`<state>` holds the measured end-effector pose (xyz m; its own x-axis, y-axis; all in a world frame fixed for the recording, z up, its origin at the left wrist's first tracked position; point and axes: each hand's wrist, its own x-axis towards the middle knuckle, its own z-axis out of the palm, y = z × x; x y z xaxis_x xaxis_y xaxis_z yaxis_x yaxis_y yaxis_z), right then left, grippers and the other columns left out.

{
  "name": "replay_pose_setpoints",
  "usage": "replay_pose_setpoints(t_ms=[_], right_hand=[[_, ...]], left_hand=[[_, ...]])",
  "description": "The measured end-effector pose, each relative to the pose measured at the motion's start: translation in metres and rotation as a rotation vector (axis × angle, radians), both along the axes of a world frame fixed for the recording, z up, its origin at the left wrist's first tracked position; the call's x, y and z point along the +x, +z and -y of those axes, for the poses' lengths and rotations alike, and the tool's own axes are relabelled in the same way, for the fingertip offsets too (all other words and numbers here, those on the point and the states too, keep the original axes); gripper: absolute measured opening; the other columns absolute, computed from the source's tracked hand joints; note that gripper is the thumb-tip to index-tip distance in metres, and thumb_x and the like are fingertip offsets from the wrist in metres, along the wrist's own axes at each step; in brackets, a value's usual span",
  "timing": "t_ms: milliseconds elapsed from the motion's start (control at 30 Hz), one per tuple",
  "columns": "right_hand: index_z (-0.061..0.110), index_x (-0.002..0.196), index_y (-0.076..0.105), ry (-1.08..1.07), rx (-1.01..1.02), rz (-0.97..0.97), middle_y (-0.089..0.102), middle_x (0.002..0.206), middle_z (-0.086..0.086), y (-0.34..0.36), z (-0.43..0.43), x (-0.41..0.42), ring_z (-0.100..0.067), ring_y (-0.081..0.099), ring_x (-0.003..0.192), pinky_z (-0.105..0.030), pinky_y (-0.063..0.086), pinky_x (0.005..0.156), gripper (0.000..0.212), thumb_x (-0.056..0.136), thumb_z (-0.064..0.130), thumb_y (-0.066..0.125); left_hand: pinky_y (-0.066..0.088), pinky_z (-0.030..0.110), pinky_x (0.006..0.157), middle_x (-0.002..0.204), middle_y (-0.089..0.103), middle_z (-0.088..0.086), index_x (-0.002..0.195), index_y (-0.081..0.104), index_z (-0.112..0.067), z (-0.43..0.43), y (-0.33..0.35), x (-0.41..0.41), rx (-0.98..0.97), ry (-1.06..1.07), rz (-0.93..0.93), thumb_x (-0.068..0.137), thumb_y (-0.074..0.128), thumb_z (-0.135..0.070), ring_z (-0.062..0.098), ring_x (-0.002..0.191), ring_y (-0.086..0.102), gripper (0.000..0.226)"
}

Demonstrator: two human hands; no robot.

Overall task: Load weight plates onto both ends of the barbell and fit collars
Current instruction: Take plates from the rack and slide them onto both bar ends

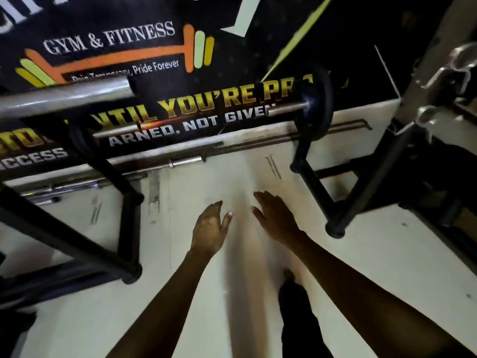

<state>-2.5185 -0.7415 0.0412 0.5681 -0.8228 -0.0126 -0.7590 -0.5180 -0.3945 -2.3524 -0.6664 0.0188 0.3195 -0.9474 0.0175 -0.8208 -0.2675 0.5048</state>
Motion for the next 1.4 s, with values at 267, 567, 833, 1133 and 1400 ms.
replay_pose_setpoints(t_ms=[267,567,833,1133,1400], right_hand=[[0.012,0.144,0.026,0.202,0.006,-0.032,0.03,0.152,-0.005,-0.014,0.245,0.093,-0.017,0.021,0.142,-0.031,0.008,0.114,0.049,0.099,0.033,0.029],[0.013,0.145,0.023,0.617,-0.121,-0.093,0.028,0.153,-0.003,-0.025,0.42,0.281,-0.016,0.019,0.142,-0.031,0.006,0.116,0.05,0.099,0.033,0.03],[0.014,0.143,0.03,0.848,-0.171,-0.069,0.037,0.148,-0.007,-0.011,0.507,0.472,-0.02,0.029,0.137,-0.032,0.014,0.114,0.049,0.098,0.034,0.034],[0.011,0.142,0.03,1.254,-0.15,-0.073,0.036,0.148,-0.007,-0.02,0.555,0.676,-0.017,0.027,0.139,-0.029,0.014,0.114,0.05,0.098,0.035,0.033],[0.012,0.143,0.028,1.569,-0.158,-0.062,0.033,0.15,-0.005,-0.065,0.557,0.854,-0.016,0.023,0.141,-0.03,0.015,0.115,0.053,0.098,0.04,0.033]], left_hand=[[0.028,0.034,0.111,0.143,0.045,0.013,0.139,0.039,-0.005,0.204,-0.003,0.081,0.067,0.231,0.029,0.097,0.041,-0.037,0.025,0.133,0.038,0.053],[0.031,0.036,0.109,0.141,0.046,0.014,0.138,0.04,-0.006,0.33,-0.013,0.217,0.03,0.604,-0.014,0.097,0.041,-0.038,0.027,0.132,0.039,0.052],[0.031,0.037,0.107,0.143,0.043,0.012,0.138,0.04,-0.011,0.398,-0.013,0.357,0.054,0.907,-0.022,0.097,0.039,-0.041,0.028,0.13,0.04,0.051],[0.035,0.04,0.103,0.135,0.05,0.014,0.13,0.046,-0.01,0.425,-0.031,0.497,0.088,1.212,0.016,0.095,0.046,-0.036,0.03,0.124,0.045,0.044],[0.025,0.037,0.113,0.149,0.035,0.01,0.143,0.028,-0.009,0.447,-0.078,0.612,0.25,1.482,-0.012,0.097,0.038,-0.035,0.023,0.139,0.028,0.055]])
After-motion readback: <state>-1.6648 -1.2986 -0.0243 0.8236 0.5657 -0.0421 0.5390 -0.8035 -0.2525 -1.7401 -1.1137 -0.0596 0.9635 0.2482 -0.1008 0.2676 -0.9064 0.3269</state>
